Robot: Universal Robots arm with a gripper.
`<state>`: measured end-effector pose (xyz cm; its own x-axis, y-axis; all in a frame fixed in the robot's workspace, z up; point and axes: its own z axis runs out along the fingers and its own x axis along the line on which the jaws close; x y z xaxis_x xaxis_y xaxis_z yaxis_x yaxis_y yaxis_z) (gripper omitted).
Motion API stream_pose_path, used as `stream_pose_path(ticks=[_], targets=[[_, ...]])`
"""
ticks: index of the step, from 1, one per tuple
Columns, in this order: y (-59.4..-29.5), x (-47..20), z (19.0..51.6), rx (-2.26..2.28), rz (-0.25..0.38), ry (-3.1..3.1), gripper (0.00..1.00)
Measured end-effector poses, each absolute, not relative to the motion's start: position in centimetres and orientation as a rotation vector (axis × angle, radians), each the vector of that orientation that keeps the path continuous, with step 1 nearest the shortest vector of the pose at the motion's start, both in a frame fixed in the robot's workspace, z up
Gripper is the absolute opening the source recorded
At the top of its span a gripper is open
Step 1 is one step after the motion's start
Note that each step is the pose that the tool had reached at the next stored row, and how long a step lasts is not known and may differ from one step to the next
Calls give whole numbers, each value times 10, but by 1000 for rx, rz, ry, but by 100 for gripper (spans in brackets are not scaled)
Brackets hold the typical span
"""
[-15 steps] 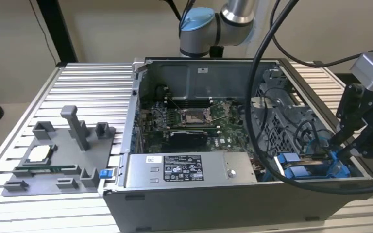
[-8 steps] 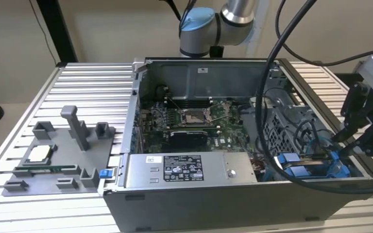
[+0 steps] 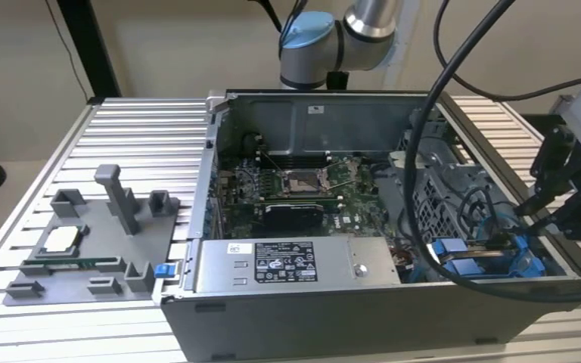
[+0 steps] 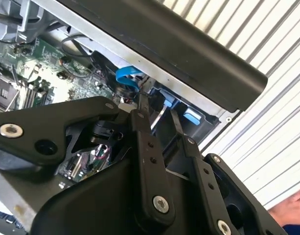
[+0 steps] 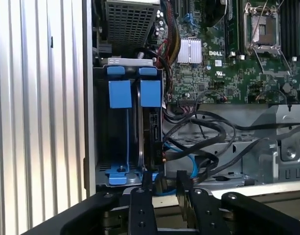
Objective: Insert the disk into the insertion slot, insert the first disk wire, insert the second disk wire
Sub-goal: 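Insert the second disk wire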
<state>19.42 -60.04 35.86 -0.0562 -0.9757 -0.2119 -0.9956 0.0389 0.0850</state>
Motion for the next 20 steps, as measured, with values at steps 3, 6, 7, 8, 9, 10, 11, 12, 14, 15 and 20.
stream_pose_path(ticks=[3,6,7,8,9,10,11,12,14,15,20], targets=[[-603,195,356,-2077,344,2178,100],[-609,195,354,-2066,366,2164,100],[-611,196,354,-2063,372,2161,100],[-613,196,354,-2060,376,2158,100],[-616,196,354,-2058,381,2155,100],[-618,196,354,-2056,385,2153,100],[-619,196,354,-2054,389,2150,100],[-620,196,354,-2052,392,2148,100],[-620,196,354,-2051,393,2147,100],[-620,196,354,-2051,394,2147,100],[-620,196,351,-2046,400,2141,100]])
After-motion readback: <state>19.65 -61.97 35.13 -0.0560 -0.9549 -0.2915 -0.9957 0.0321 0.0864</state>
